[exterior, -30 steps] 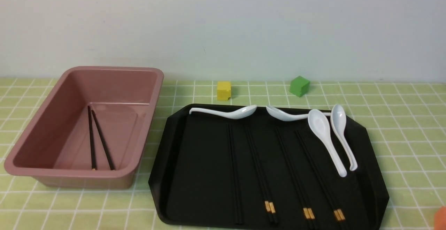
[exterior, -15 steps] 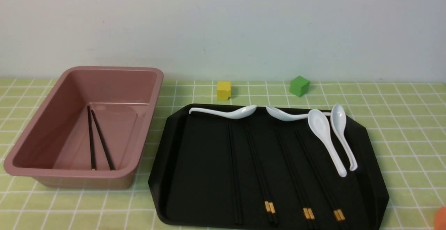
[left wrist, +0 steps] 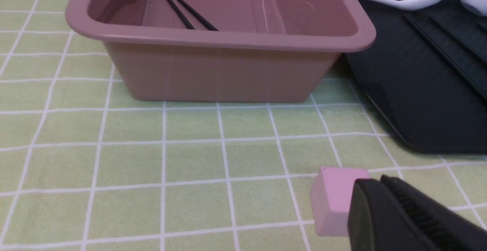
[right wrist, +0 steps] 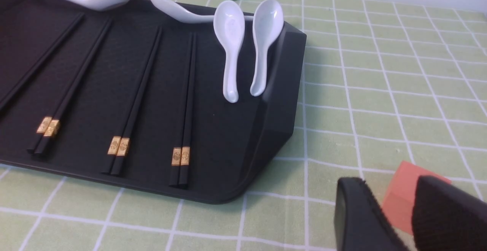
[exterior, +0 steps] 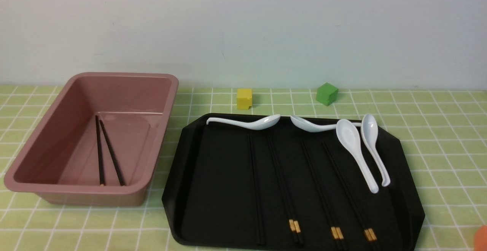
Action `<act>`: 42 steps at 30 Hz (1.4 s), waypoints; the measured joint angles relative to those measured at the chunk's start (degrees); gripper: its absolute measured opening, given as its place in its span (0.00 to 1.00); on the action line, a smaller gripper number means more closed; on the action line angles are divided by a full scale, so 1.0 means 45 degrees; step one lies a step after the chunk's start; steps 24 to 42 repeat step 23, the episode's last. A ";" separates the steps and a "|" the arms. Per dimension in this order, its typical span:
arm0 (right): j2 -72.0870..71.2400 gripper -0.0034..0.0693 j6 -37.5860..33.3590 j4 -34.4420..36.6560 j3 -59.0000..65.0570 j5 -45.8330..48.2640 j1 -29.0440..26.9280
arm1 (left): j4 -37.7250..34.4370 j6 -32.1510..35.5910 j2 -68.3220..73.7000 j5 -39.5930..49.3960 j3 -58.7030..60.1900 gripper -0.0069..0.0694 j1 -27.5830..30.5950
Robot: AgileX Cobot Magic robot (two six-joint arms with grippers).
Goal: On green tablecloth take chopsticks from black tray and put them in box.
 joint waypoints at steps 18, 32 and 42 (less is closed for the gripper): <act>0.0000 0.38 0.0000 0.0000 0.0000 0.0000 0.0000 | 0.0000 0.0009 0.0000 0.0000 0.0000 0.15 0.0000; 0.0000 0.38 0.0000 0.0000 0.0000 0.0000 0.0000 | 0.0000 0.0009 0.0000 0.0000 0.0000 0.16 0.0000; 0.0000 0.38 0.0000 0.0000 0.0000 0.0000 0.0000 | 0.0000 0.0009 0.0000 0.0000 0.0000 0.16 0.0000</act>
